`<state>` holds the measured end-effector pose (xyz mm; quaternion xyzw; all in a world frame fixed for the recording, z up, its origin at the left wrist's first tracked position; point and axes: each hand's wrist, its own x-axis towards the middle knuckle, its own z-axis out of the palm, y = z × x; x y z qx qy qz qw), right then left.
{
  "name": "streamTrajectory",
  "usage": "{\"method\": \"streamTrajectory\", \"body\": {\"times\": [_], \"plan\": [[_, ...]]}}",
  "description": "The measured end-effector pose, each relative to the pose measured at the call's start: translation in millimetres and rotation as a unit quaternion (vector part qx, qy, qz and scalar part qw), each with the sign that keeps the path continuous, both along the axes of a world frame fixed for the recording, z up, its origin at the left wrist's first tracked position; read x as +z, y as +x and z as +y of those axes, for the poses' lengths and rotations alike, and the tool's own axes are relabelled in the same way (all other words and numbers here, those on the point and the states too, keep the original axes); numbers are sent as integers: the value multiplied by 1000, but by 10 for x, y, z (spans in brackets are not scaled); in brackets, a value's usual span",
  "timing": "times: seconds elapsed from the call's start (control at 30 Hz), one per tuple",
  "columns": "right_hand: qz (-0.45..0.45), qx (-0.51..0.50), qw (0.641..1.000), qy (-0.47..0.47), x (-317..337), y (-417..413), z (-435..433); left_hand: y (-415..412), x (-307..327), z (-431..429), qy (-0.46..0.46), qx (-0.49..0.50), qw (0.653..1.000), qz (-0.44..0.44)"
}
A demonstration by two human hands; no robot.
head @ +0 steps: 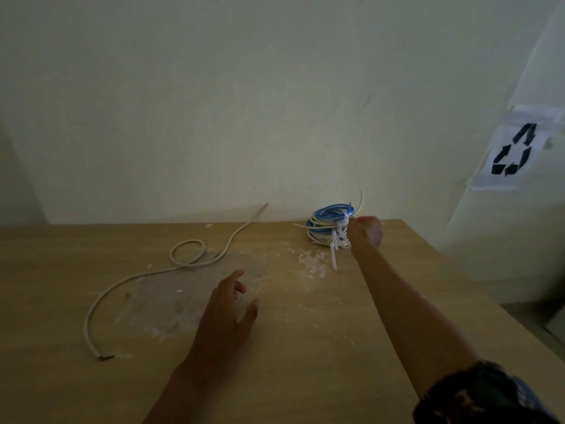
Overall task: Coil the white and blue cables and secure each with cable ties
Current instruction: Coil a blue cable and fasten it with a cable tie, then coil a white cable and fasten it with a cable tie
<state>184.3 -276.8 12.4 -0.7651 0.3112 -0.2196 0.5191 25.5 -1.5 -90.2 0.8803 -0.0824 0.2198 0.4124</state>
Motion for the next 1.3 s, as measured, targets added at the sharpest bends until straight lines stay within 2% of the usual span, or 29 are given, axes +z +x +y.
{"method": "streamTrajectory", "body": {"times": [0.13,0.23,0.3,0.33,0.4,0.47,0.53,0.6,0.67,0.87,0.97,1.07,1.17,1.23,1.3], "plan": [[-3,-9,997,-76,82,-74,3,-35,94,74,48,26,999,2],[-151,-1,965,-216,52,-275,216,-56,167,252,114,143,983,-2],[-238,62,946,-212,-48,-474,490,-64,167,400,162,226,960,27],[-241,114,945,-192,-141,-580,640,-64,167,475,176,254,950,49],[-191,235,936,-179,-386,-799,932,-24,168,600,179,260,942,117],[-131,337,912,-196,-618,-985,1150,85,164,658,191,216,941,176],[-78,408,885,-209,-782,-1117,1272,198,158,628,243,169,936,188],[-48,427,865,-260,-857,-1181,1315,312,194,595,292,158,926,182],[-55,418,859,-291,-877,-1193,1318,402,261,620,332,167,912,171],[-77,420,863,-269,-935,-1187,1265,563,357,825,339,211,893,208],[-95,421,860,-274,-930,-1195,1279,521,331,790,317,195,920,125],[-144,427,838,-309,-913,-1236,1321,366,257,540,289,63,955,-6],[-154,442,822,-324,-838,-1263,1306,187,301,237,192,-57,979,-34],[-196,423,833,-299,-784,-1251,1243,172,374,201,142,-60,985,-78],[-256,377,842,-288,-737,-1230,1177,188,424,215,133,-44,983,-116]]}}
